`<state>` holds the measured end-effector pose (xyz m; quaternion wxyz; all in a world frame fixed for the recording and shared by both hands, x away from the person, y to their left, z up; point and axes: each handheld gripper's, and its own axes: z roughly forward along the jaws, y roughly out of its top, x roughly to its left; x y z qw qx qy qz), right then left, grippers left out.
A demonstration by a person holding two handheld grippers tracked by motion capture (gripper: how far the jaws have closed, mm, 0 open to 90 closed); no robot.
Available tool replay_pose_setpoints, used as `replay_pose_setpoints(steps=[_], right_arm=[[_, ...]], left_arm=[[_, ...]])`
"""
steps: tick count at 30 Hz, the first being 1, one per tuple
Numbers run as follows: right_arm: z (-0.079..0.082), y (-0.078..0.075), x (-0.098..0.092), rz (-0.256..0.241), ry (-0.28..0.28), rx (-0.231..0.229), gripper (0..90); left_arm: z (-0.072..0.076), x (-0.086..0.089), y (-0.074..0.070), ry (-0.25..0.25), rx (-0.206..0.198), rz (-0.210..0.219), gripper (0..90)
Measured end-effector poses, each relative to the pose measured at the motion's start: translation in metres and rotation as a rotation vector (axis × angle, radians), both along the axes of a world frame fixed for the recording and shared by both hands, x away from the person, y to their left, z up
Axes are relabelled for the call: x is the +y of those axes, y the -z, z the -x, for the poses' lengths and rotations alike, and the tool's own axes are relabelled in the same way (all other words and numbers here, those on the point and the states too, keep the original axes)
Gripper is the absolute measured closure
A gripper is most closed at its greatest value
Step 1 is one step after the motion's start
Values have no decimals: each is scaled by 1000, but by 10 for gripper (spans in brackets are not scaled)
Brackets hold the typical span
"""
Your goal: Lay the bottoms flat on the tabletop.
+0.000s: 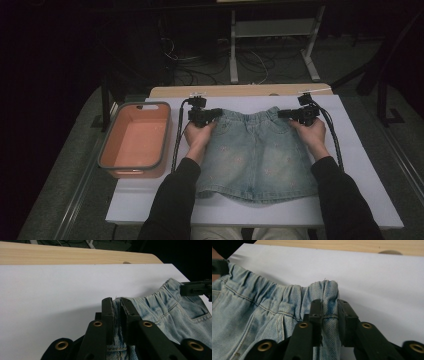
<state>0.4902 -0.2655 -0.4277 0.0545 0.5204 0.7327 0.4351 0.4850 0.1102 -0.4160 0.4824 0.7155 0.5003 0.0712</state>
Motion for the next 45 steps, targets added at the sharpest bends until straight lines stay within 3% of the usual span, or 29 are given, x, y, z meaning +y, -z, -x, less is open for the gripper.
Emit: replay_pose_setpoints(steps=[4, 8, 12, 26, 36, 45], right_arm=[[0, 3, 0, -3, 20, 12, 611], [3, 3, 0, 23, 15, -3, 537], [4, 3, -3, -7, 20, -5, 506], [14, 0, -8, -36, 16, 0, 447], [38, -7, -11, -62, -18, -7, 379], [71, -18, -10, -54, -47, -20, 235]], left_arm=[[-2, 1, 5, -6, 44, 22, 737], [1, 3, 6, -21, 42, -2, 633], [2, 4, 4, -29, 54, -17, 525], [14, 7, -11, -25, 41, -28, 441], [34, 16, -16, 4, 33, 20, 383], [56, 26, -22, 61, 7, 89, 322]])
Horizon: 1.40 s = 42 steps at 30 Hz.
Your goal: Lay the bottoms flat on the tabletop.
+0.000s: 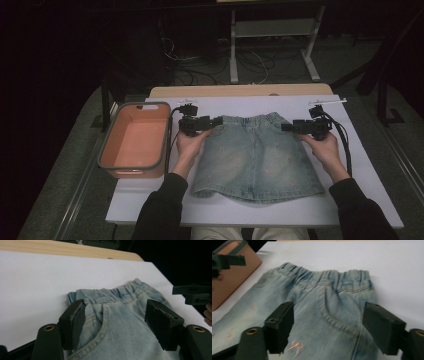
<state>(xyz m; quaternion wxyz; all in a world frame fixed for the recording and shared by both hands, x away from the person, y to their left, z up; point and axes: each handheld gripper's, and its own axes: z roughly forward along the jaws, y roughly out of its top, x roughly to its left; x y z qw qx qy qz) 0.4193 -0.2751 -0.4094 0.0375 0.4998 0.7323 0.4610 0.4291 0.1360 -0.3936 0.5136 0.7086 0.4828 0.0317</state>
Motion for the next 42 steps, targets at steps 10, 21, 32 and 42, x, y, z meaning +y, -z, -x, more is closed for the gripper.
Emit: replay_pose_setpoints(steps=[10, 21, 32, 42], right_arm=[[37, -13, 5, 31, -15, -30, 153], [71, -12, 4, 9, -20, -24, 98], [113, -6, -5, 22, 16, 2, 59], [141, 1, -23, 32, 71, 47, 144]], left_arm=[[28, 8, -5, 50, -25, 22, 289], [52, 12, -1, 109, -32, 43, 242], [71, 9, 4, 194, -18, -23, 177], [89, 9, 9, 247, -6, -38, 158]])
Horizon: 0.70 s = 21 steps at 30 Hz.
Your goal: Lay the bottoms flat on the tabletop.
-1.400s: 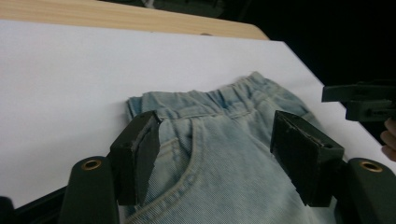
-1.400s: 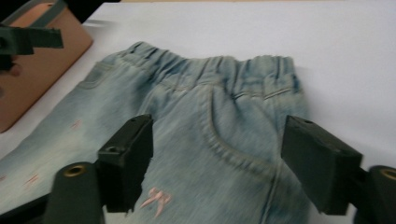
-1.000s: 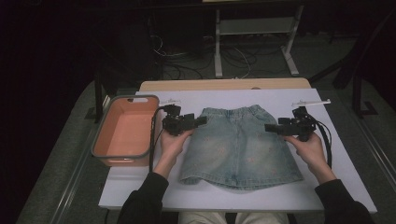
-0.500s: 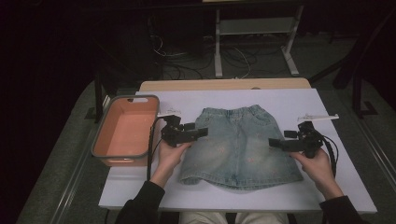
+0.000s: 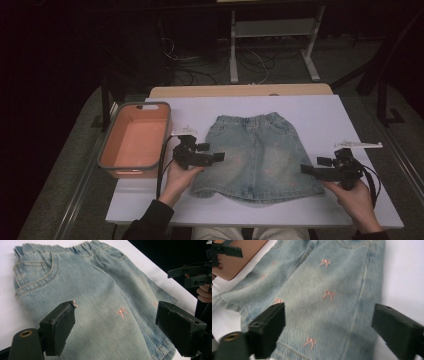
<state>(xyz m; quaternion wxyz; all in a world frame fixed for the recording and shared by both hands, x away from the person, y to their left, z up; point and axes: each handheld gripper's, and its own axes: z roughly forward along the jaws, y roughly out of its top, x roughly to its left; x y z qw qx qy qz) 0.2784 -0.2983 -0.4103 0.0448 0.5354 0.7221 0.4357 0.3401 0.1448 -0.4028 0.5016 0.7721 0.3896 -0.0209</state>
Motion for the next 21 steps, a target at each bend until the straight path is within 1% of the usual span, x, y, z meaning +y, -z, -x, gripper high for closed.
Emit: replay_pose_setpoints(steps=[1, 3, 5, 8, 10, 13, 15, 18, 21], right_arm=[[2, 0, -2, 8, 9, 14, 144], [6, 1, -4, 30, 17, 29, 163], [10, 2, -7, 33, 21, 42, 195], [16, 5, -12, 43, 28, 64, 242], [19, 7, -14, 51, 37, 86, 257], [23, 11, -18, 66, 47, 97, 298], [25, 14, -19, 86, 50, 108, 318], [27, 17, -22, 72, 38, 121, 374], [28, 18, -22, 79, 30, 130, 410]], left_arm=[[2, 0, 1, 3, 3, -3, 158], [4, 0, 2, 9, 2, -18, 159], [6, 0, 3, 14, 5, -24, 158], [9, -1, 4, 19, 9, -22, 158], [10, -1, 4, 27, 9, -25, 158], [13, 0, 5, 30, 13, -27, 156], [14, 1, 6, 31, 17, -26, 155], [15, 3, 7, 31, 23, -26, 155], [15, 7, 9, 23, 35, -21, 155]])
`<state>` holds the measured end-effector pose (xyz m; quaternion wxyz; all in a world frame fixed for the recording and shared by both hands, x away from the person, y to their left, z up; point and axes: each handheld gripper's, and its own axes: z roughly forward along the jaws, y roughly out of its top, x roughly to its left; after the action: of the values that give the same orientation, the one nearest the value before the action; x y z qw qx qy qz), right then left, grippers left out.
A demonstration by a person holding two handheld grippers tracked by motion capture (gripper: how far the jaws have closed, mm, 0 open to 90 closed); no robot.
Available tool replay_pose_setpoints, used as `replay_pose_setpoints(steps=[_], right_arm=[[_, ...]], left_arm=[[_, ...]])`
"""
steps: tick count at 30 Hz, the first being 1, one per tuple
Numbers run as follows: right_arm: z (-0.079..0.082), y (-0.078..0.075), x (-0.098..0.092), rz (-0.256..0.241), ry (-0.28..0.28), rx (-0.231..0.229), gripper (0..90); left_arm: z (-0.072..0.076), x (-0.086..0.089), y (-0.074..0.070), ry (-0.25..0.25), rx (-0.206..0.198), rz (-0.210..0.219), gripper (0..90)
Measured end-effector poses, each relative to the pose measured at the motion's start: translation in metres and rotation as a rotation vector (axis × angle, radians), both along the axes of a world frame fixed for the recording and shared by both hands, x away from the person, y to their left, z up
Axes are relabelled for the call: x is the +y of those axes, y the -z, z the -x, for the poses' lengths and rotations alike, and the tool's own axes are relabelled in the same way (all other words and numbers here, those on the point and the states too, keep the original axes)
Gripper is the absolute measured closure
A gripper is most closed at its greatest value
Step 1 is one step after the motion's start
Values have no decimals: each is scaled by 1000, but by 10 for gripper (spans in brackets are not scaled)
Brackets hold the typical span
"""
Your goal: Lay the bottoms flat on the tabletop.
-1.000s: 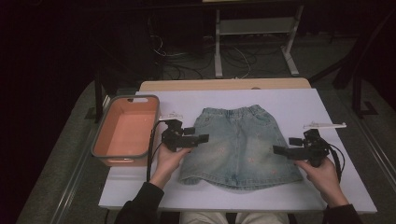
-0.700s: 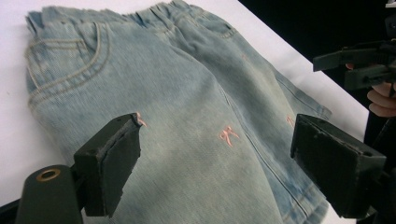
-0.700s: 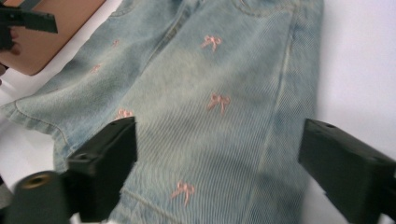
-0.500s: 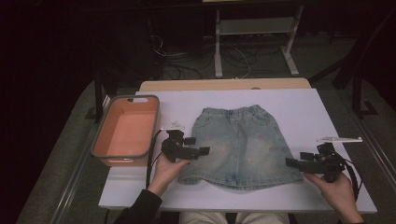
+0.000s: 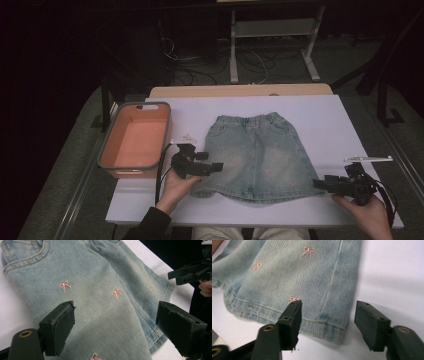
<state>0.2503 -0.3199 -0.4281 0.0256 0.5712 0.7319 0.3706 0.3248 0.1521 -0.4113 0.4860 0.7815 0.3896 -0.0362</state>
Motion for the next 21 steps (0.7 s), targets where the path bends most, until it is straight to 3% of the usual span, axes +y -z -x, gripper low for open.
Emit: replay_pose_setpoints(steps=[5, 12, 18, 21], right_arm=[[1, 5, 1, 32, -2, 26, 446], [-1, 12, 0, 32, -9, 64, 495], [-2, 15, -1, -15, -30, 90, 676], [-5, 16, 0, -40, -62, 111, 766]], left_arm=[[4, 7, 1, -16, 11, 2, 156], [12, 15, -1, -10, 30, 4, 158], [18, 23, 0, -31, 48, 20, 166], [21, 26, 1, -32, 59, 9, 169]])
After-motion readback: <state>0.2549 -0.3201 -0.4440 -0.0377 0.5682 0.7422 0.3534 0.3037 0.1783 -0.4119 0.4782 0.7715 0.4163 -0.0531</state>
